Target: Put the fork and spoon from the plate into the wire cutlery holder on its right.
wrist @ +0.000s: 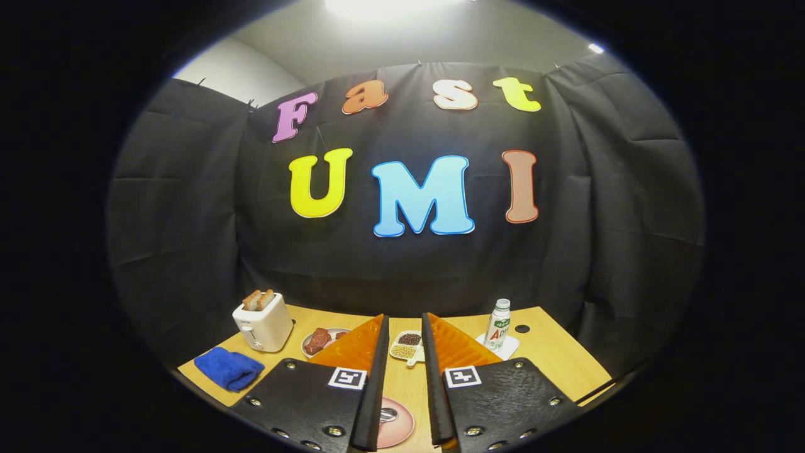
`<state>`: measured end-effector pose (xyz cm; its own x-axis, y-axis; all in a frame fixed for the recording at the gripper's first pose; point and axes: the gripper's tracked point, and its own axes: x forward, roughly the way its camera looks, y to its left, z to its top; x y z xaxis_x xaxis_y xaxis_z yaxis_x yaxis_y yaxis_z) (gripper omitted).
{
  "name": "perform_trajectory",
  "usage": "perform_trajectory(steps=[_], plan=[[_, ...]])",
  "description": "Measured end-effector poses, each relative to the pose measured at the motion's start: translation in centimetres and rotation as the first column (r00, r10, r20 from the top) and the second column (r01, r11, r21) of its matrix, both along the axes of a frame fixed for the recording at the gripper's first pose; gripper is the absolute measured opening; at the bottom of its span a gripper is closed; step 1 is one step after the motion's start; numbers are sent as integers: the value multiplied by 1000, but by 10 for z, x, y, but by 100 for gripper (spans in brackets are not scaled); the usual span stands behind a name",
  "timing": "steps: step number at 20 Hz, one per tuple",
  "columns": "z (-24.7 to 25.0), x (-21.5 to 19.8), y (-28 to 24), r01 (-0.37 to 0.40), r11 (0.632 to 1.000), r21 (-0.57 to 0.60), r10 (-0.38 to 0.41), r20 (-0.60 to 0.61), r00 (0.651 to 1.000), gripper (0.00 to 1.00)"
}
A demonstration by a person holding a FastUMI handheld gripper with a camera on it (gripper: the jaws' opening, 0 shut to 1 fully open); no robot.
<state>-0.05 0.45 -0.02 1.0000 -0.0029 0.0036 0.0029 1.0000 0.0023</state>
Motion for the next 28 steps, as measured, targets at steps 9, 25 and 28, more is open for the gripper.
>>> perform_trajectory(steps=[9, 25, 28], plan=[[-12, 1, 8, -11, 1000, 3, 11, -29, 1000, 31], [-86, 25, 22, -32, 999, 40, 41, -245, 969, 31], [-127, 28, 27, -28, 997, 66, 49, -358, 932, 32]])
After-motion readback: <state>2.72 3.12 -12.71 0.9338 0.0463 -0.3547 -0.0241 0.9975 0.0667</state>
